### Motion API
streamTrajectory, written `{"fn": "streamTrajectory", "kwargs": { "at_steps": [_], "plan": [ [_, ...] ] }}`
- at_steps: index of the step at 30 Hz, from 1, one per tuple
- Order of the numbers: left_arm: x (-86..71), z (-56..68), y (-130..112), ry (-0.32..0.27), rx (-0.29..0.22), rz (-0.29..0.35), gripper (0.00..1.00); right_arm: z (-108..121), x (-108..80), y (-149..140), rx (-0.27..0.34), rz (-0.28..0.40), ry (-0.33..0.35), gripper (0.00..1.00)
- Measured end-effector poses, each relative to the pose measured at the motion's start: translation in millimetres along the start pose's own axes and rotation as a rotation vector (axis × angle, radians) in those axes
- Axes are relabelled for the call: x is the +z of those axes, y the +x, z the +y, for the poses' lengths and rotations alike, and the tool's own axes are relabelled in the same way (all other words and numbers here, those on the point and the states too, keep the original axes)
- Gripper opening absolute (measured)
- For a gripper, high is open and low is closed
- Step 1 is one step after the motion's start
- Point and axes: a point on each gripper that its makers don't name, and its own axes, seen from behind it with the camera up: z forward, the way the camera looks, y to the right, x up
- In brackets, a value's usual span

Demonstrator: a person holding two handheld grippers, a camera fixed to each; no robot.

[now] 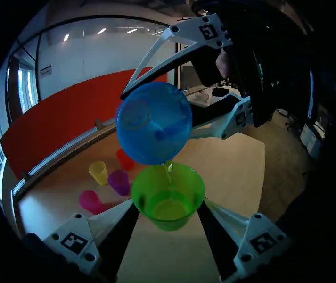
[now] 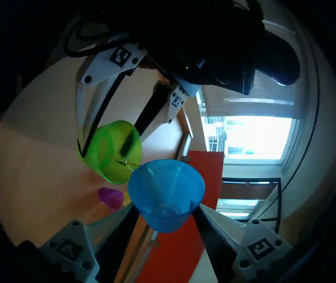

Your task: Pour water

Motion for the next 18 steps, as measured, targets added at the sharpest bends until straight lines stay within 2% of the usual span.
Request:
{"fn": "streamTrajectory", "kwargs": {
  "at_steps": [18],
  "plan": [
    [2.5,1.1,3.0,-0.004,0.002,0.003,0.82,-3.2,-6.8,-5.2,-0.054,-0.014,-0.001,0.82]
  ]
}}
